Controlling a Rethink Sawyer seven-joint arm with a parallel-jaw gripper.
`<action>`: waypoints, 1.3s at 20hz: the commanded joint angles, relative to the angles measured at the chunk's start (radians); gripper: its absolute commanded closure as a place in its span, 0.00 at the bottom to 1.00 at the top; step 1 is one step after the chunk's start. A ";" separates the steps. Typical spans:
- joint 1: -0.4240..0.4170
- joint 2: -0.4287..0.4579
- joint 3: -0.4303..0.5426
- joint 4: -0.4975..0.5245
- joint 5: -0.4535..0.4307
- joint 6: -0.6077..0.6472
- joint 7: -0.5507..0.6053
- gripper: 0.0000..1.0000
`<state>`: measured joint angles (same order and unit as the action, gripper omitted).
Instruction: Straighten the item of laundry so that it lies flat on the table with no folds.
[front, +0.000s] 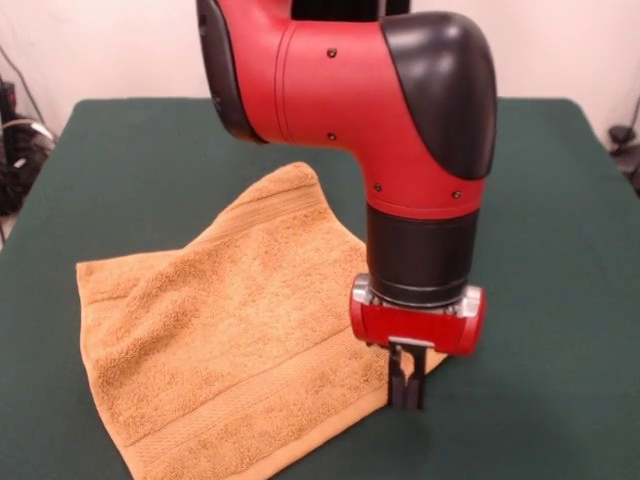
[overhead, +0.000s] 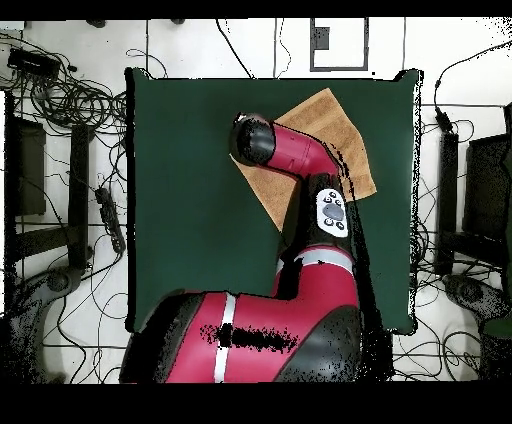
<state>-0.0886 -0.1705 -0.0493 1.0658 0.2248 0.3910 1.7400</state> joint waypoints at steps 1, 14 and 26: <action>0.035 0.071 0.098 -0.178 0.066 0.186 0.161 1.00; 0.051 0.093 0.061 -0.230 0.047 0.177 0.175 0.00; 0.141 -0.117 -0.088 0.082 0.065 0.166 0.358 0.00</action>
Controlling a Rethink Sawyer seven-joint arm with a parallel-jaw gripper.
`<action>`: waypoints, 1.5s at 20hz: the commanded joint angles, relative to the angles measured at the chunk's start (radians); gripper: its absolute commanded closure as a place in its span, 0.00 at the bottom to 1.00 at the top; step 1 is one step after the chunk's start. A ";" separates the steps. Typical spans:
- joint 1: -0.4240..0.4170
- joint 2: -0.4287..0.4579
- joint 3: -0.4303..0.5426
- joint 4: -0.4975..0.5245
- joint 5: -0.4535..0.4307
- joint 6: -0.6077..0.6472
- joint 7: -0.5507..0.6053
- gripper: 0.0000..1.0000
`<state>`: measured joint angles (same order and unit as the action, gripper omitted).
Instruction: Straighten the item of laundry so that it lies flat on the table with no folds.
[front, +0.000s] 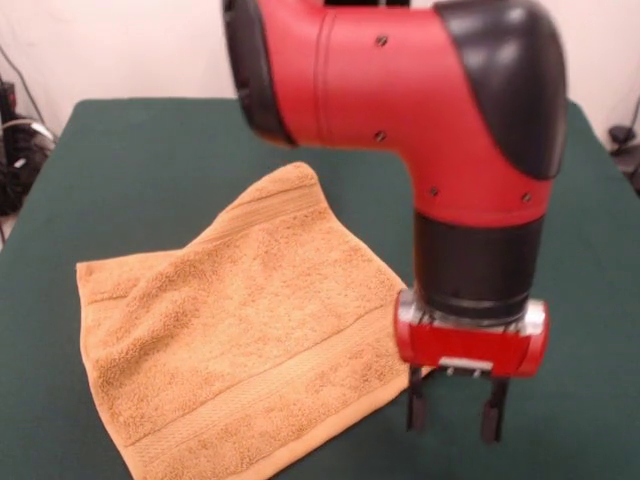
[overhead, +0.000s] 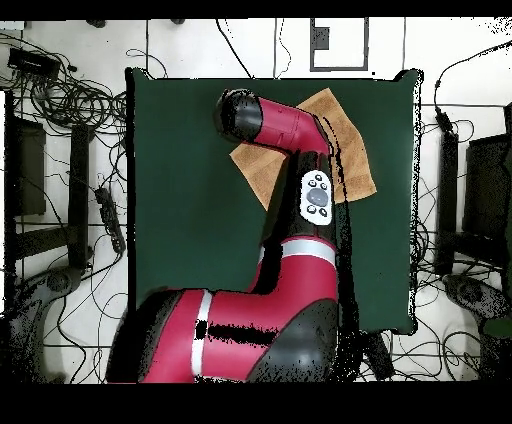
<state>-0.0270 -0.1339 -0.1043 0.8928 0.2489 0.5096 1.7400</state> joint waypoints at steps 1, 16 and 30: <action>0.084 -0.174 -0.037 0.284 0.045 0.050 0.356 0.00; 0.010 -0.289 0.088 0.580 0.074 -0.095 0.225 0.00; 0.014 -0.303 0.106 0.689 0.071 -0.205 0.244 0.00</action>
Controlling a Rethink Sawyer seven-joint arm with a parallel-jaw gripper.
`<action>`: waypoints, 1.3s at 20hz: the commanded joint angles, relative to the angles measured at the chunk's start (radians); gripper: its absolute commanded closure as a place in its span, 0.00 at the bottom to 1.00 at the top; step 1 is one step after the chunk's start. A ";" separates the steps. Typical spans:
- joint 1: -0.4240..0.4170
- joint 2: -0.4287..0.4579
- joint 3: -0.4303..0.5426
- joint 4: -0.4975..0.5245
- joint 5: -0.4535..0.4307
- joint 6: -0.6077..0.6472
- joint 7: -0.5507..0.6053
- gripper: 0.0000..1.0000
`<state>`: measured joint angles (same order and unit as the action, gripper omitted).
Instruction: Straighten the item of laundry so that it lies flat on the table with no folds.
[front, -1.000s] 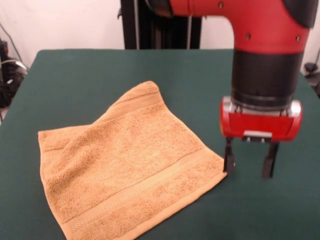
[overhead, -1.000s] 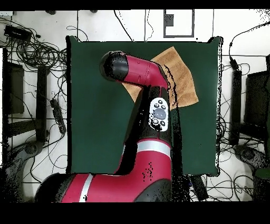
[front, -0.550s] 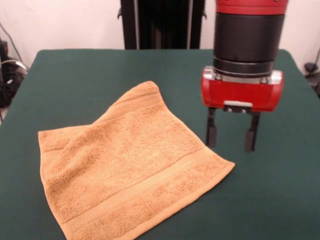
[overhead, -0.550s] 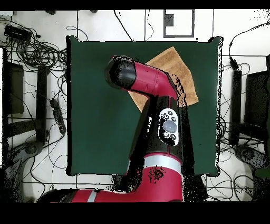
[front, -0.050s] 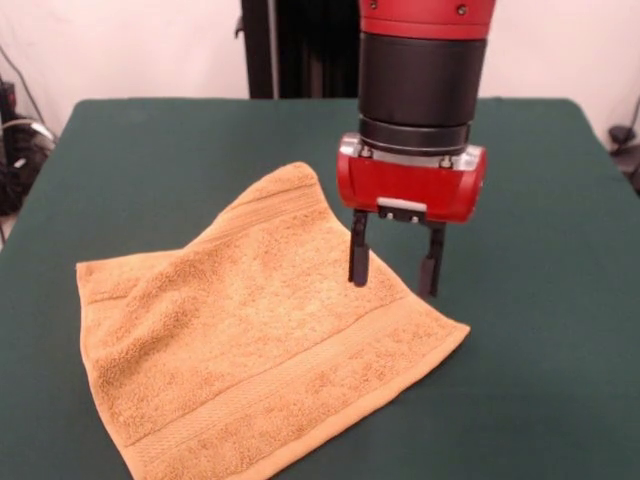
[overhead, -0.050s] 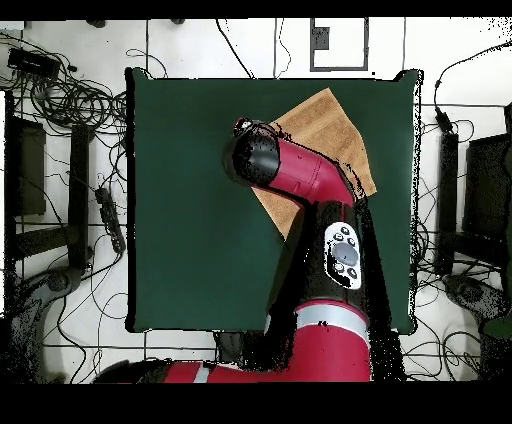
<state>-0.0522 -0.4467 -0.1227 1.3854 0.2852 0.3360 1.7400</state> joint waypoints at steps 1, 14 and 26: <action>0.045 0.013 0.118 0.194 0.036 -0.037 0.248 0.00; 0.102 0.059 0.101 0.157 0.083 -0.118 0.295 0.00; -0.020 0.129 0.271 0.114 0.055 -0.180 0.181 0.00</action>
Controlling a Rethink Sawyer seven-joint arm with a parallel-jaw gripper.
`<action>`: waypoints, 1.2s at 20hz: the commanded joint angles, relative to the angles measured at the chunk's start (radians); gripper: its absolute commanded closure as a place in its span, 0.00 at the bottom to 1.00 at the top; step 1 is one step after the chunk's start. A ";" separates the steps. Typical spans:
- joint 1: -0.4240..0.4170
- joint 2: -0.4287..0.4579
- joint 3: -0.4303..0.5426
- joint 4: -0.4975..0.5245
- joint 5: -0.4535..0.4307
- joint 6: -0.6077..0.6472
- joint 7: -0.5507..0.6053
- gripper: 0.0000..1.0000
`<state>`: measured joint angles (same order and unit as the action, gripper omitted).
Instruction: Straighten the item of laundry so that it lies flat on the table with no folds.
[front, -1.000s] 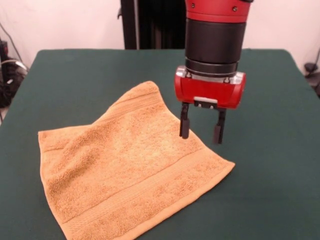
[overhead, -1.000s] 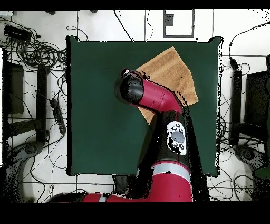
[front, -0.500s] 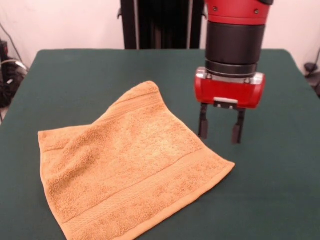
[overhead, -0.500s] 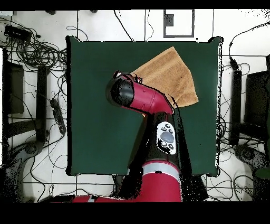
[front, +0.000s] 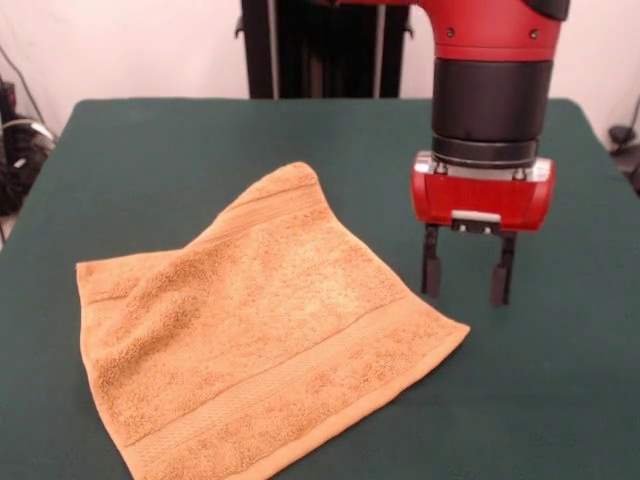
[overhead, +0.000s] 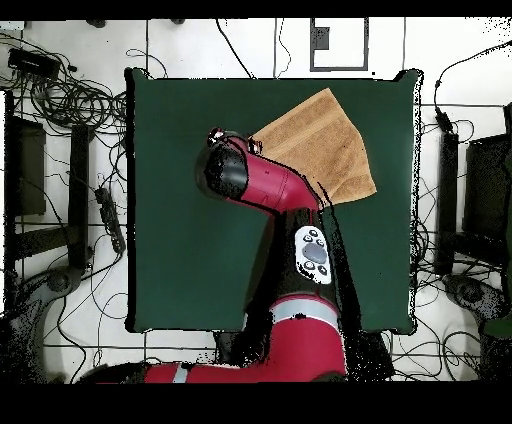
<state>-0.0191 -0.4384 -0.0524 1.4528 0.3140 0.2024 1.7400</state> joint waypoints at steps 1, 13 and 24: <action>-0.072 0.142 0.228 0.031 0.017 -0.061 0.166 0.00; -0.096 0.204 0.252 -0.061 -0.015 -0.052 0.124 0.00; -0.078 0.187 0.220 -0.059 -0.006 -0.017 0.142 0.00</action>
<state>-0.1232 -0.2730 0.0642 1.3825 0.3136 0.1518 1.7400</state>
